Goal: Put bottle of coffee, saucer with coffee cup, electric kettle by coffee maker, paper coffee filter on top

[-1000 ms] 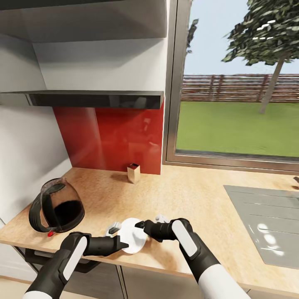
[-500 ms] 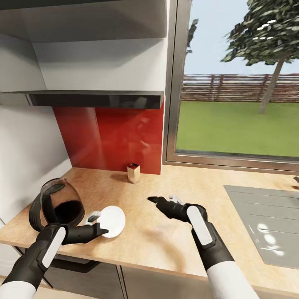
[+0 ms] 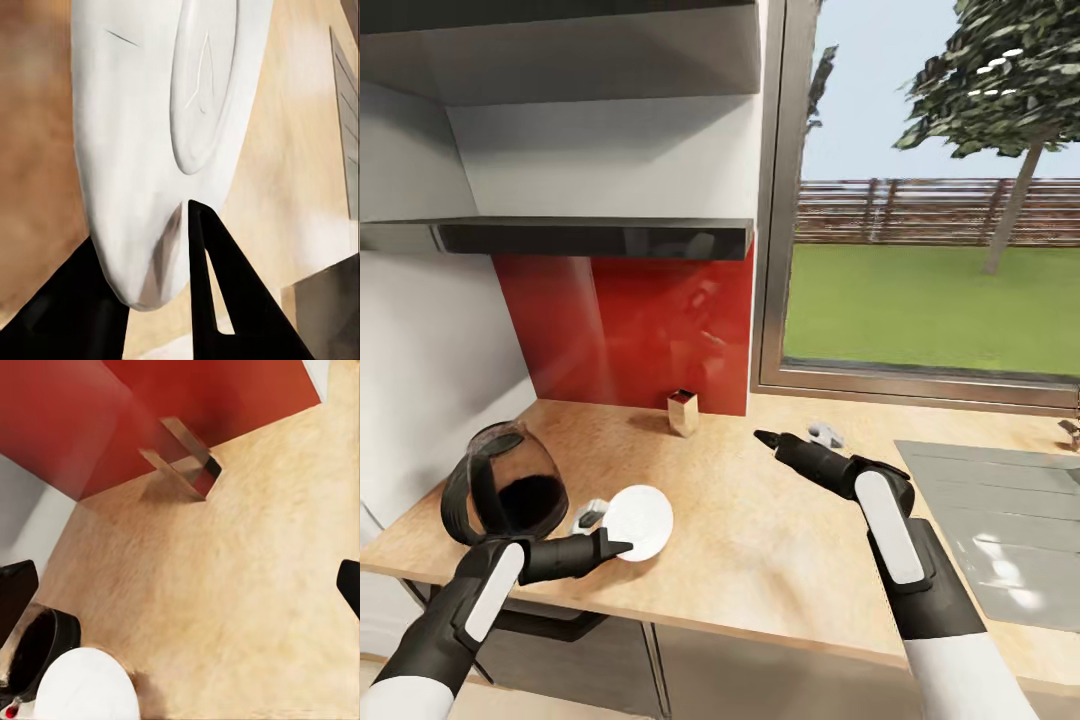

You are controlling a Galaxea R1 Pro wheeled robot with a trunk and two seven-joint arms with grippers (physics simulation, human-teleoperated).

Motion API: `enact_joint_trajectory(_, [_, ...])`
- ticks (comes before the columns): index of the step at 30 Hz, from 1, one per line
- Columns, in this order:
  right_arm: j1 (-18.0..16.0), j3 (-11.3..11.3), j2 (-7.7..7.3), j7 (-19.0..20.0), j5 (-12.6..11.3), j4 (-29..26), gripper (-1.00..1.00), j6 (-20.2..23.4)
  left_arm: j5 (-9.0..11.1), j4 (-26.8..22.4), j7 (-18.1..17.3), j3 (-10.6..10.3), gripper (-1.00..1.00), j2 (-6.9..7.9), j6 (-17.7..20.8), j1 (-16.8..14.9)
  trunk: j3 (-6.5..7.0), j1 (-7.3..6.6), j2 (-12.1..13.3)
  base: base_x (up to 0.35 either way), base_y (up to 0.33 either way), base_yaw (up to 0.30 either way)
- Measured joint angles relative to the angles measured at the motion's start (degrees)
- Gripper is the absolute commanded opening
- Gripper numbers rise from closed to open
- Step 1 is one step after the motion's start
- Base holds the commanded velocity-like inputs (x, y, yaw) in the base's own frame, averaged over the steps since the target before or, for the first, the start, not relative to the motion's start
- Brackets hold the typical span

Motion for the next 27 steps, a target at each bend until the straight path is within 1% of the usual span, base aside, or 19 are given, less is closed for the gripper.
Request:
enact_joint_trajectory(3, [0.0,0.1,-0.30,0.0,0.0,-0.1,1.00,0.0,0.1,0.0,0.0,0.0,-1.00,0.01,0.0,-0.1,0.00,0.00,0.0,-0.328,-0.032,-0.001])
enact_joint_trajectory(6, [0.0,0.1,-0.38,0.0,-0.1,-0.1,1.00,0.0,0.1,0.0,0.0,0.0,-1.00,0.01,-0.1,-0.1,0.02,0.00,0.0,-0.319,-0.139,-0.153])
enact_joint_trajectory(17, [0.0,0.2,-0.33,0.0,-0.1,-0.1,1.00,0.0,0.1,0.1,0.1,0.0,-1.00,-0.08,-0.4,-0.1,0.04,-0.01,0.0,-0.255,-0.202,-0.288])
enact_joint_trajectory(21, [0.0,0.2,-0.32,0.0,-0.1,-0.1,1.00,0.0,0.2,0.1,0.1,0.1,-1.00,-0.08,-0.4,-0.1,0.04,-0.02,0.0,-0.157,-0.235,-0.300])
enact_joint_trajectory(27, [0.0,0.2,-0.24,0.0,-0.1,-0.1,1.00,0.0,0.2,0.5,0.3,0.1,-1.00,-0.08,-0.6,-0.1,0.04,-0.04,0.0,0.007,-0.267,-0.300])
